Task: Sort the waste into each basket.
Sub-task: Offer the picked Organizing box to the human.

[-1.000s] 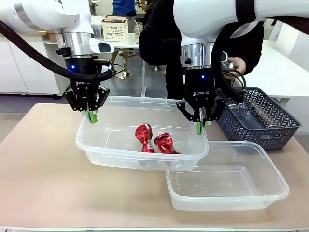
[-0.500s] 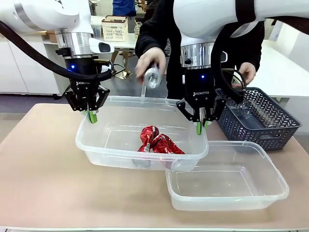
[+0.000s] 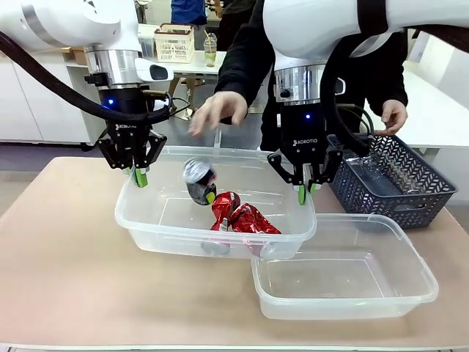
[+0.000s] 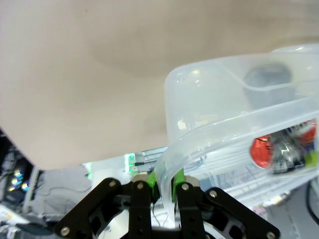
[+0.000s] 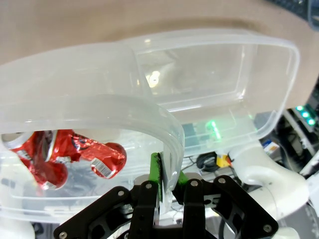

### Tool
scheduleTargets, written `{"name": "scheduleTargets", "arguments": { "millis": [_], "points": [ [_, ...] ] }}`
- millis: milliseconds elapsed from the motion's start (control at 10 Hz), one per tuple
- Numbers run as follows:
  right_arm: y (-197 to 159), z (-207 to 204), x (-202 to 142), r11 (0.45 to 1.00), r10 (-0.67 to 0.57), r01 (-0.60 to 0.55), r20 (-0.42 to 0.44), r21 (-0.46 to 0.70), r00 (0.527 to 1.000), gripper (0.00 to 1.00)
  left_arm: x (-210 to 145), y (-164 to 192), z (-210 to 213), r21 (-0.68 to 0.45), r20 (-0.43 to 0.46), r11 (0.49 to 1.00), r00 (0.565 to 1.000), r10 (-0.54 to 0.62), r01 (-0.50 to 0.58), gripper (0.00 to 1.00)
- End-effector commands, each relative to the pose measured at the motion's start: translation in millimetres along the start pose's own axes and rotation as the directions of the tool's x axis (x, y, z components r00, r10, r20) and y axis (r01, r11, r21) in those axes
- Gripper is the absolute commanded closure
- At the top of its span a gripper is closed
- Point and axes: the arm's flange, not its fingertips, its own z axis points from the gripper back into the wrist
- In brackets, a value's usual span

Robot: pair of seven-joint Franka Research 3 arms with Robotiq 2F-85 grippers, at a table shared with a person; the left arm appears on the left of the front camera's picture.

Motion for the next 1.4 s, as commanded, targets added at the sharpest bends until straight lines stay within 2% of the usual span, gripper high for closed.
{"name": "scheduleTargets", "arguments": {
  "millis": [0, 900, 1000, 1100, 1300],
  "points": [
    [-1, -1, 0, 1.000, 0.000, 0.000, -0.004, -0.009, 1.000, 0.94, -2, -3, 5, 0.000, 0.005, 1.000, 1.000, -0.014, 0.014, 0.94],
    [0, 0, 0, 1.000, 0.000, 0.000, 0.000, 0.000, 1.000, 0.94, -2, -3, 5, 0.000, 0.005, 1.000, 1.000, -0.014, 0.014, 0.94],
    [6, 17, 15, 0.999, 0.041, -0.042, 0.013, 0.013, 0.999, 0.94, 0, 0, 0, 0.000, 0.000, 1.000, 1.000, 0.000, 0.000, 0.94],
    [9, 35, 39, 0.996, 0.077, -0.078, 0.032, 0.036, 0.997, 0.94, 19, -1, 15, -0.038, 0.036, 0.999, 0.999, -0.005, 0.007, 0.94],
    [10, 67, 99, 0.995, 0.100, -0.099, -0.008, 0.021, 0.995, 0.94, 65, -19, 39, -0.077, 0.113, 0.996, 0.993, -0.028, 0.037, 0.94]
  ]
}}
